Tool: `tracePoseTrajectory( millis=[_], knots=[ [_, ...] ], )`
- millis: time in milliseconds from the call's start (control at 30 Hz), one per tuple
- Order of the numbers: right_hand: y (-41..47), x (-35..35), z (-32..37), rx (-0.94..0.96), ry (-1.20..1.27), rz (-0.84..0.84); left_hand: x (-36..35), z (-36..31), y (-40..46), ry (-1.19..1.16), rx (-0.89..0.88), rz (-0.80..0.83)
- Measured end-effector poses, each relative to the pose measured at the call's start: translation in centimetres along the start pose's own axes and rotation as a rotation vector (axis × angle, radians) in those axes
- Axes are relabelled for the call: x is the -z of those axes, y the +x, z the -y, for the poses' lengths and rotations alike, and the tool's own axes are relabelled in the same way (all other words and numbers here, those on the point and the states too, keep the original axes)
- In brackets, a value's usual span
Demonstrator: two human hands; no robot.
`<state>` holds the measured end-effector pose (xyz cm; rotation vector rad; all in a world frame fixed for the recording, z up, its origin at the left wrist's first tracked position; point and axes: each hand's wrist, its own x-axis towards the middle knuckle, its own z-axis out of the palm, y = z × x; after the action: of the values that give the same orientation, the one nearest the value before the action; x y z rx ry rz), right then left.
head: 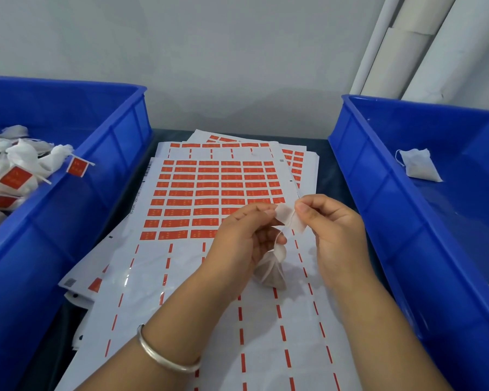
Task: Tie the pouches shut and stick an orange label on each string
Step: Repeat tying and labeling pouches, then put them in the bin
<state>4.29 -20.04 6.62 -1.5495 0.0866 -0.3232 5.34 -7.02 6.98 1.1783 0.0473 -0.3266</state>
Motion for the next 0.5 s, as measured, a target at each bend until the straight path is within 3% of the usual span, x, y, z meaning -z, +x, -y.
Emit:
tracePoseTrajectory(
  millis=[400,500],
  knots=[
    [0.22,0.00,-0.21,-0.012,-0.012,-0.009,-0.84,-0.76,-0.57,-0.023,0.024,-0.029],
    [0.21,-0.01,-0.21,-0.025,0.006,0.014,-0.52,-0.26,-0.29,0.103,-0.018,-0.074]
  ],
)
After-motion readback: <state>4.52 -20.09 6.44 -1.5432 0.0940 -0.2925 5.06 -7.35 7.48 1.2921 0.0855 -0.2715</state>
